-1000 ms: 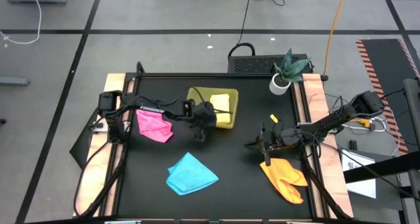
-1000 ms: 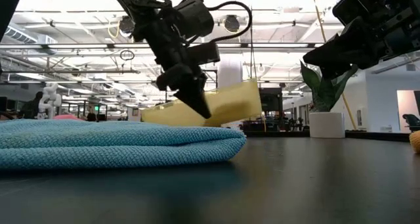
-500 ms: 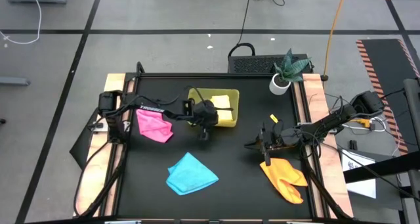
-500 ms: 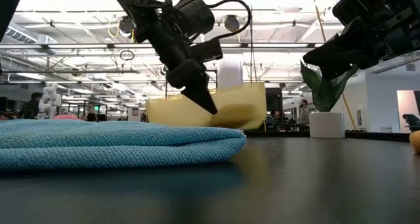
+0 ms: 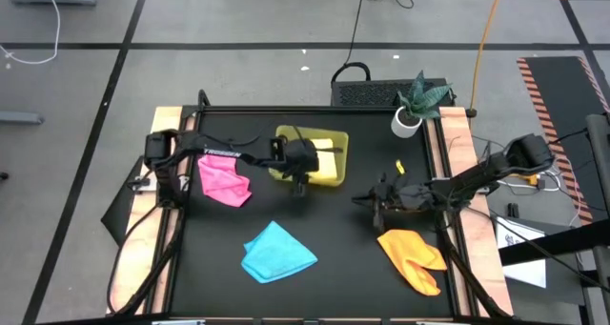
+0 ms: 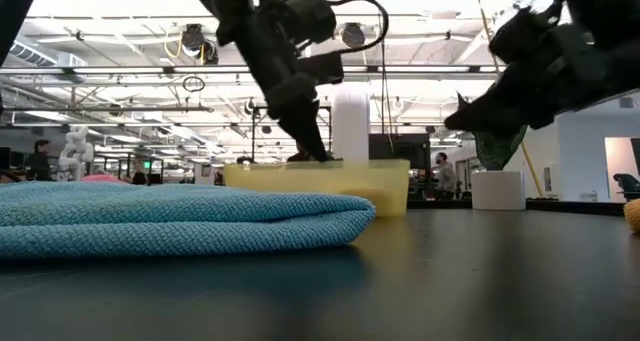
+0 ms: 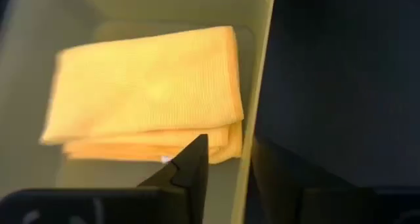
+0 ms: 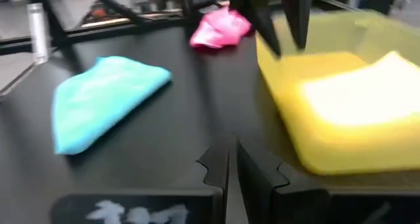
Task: Fold microfiber towels
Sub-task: Adjust the yellow microfiber cloth in the yellow bin
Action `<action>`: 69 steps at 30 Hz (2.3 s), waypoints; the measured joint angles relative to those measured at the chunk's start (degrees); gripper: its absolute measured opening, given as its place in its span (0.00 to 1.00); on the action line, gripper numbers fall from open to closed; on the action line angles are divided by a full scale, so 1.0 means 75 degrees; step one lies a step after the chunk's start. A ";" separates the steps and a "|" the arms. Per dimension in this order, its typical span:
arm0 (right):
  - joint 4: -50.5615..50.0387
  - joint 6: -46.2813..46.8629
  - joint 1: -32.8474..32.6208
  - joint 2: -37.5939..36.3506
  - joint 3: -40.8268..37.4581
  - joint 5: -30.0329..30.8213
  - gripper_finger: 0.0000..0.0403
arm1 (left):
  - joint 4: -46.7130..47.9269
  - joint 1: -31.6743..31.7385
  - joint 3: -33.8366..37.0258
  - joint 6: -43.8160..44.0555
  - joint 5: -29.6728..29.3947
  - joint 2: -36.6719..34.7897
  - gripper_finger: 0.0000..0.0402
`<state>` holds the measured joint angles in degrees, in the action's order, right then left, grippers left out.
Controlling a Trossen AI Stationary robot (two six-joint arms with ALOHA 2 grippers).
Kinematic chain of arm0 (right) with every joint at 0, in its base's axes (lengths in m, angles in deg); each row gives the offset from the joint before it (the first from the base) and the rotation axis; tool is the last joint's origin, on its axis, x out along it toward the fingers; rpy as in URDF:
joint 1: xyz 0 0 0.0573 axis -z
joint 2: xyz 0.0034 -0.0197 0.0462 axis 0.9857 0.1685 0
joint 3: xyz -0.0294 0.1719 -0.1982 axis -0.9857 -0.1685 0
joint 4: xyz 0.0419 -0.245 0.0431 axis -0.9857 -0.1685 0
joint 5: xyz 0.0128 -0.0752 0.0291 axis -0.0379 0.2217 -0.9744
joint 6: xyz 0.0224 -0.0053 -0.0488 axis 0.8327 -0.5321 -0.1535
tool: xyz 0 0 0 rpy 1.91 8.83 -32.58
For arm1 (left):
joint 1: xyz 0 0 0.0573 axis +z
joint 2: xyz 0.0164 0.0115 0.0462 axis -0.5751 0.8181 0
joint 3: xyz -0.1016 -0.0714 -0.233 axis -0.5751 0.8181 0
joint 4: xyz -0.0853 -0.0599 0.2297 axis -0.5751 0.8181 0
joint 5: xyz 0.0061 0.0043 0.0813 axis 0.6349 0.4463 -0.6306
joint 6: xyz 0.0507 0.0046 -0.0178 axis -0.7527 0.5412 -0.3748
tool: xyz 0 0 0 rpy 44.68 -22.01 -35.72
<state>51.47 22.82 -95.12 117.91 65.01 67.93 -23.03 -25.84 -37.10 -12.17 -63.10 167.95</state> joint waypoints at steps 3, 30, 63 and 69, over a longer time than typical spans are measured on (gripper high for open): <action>-0.0005 0.0214 0.0348 0.0275 0.0086 0.0003 0.06 | 0.0039 0.0325 -0.0205 -0.0026 -0.0390 -0.0003 0.20; -0.2183 0.0398 0.4357 0.1710 0.1498 -0.1011 0.06 | -0.1183 0.2384 -0.0218 0.0520 -0.0592 0.1455 0.01; -0.3565 -0.0199 0.4780 0.2497 0.2791 -0.1835 0.06 | -0.0457 0.1858 -0.0221 0.0889 -0.0318 0.0832 0.01; -0.3316 -0.0173 0.4763 0.2497 0.2791 -0.1834 0.06 | -0.1108 0.1984 -0.0218 0.0945 -0.0397 0.1338 0.01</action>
<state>26.60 21.52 -59.40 136.64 85.95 54.18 -31.33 -10.97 -38.74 -5.08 -66.08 177.99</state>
